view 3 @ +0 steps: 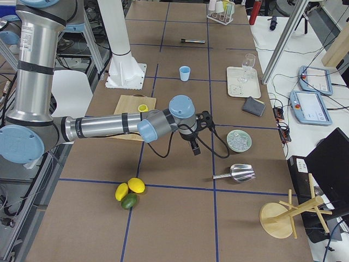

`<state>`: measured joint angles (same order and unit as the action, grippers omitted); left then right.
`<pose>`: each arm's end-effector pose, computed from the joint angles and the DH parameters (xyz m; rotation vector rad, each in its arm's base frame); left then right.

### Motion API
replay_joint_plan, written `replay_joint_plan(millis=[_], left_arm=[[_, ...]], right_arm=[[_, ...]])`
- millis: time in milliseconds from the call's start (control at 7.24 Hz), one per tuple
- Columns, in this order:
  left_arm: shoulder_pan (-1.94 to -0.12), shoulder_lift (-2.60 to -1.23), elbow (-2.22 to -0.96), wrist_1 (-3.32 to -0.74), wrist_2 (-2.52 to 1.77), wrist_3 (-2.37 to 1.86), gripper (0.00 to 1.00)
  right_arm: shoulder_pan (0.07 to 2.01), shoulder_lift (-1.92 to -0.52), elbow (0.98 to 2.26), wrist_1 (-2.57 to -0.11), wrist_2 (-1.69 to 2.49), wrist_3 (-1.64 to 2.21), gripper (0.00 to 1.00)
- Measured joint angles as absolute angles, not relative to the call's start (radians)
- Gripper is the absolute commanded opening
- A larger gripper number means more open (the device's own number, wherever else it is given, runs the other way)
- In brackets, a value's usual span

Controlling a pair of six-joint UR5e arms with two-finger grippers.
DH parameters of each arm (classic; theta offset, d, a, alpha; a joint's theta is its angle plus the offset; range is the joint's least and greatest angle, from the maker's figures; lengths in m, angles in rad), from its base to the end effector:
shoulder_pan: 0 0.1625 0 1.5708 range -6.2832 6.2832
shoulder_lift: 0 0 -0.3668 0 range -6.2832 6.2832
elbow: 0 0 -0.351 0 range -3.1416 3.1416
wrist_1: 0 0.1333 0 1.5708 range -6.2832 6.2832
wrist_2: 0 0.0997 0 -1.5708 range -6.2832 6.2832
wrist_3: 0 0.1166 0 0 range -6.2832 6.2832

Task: Squeeze lemon into cup
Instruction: 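Move the right gripper down to the lemon half on the cutting board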

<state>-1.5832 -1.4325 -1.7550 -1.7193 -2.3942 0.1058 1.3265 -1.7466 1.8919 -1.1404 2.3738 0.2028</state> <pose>-0.0529 -0.4126 0.5682 0.2317 0.8093 0.1679 -0.0514 -0.4106 0.4865 0.3579 -0.8822 -0.2693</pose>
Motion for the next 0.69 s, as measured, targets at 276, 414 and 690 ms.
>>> replay_joint_plan(millis=[276, 414, 690], left_arm=[[-1.583, -1.433, -1.755, -1.742, -2.396, 0.106, 1.00], [-1.582, -1.433, -1.755, -1.746, -2.396, 0.106, 1.00], [-1.581, -1.433, -1.756, -1.761, -2.396, 0.105, 1.00]], right_arm=[[1.069, -1.747, 1.991, -1.055, 2.239, 0.547, 1.00], [0.894, -1.748, 2.060, -1.045, 2.105, 0.754, 1.00], [0.603, -1.757, 2.160, -1.044, 1.888, 1.081, 0.99]])
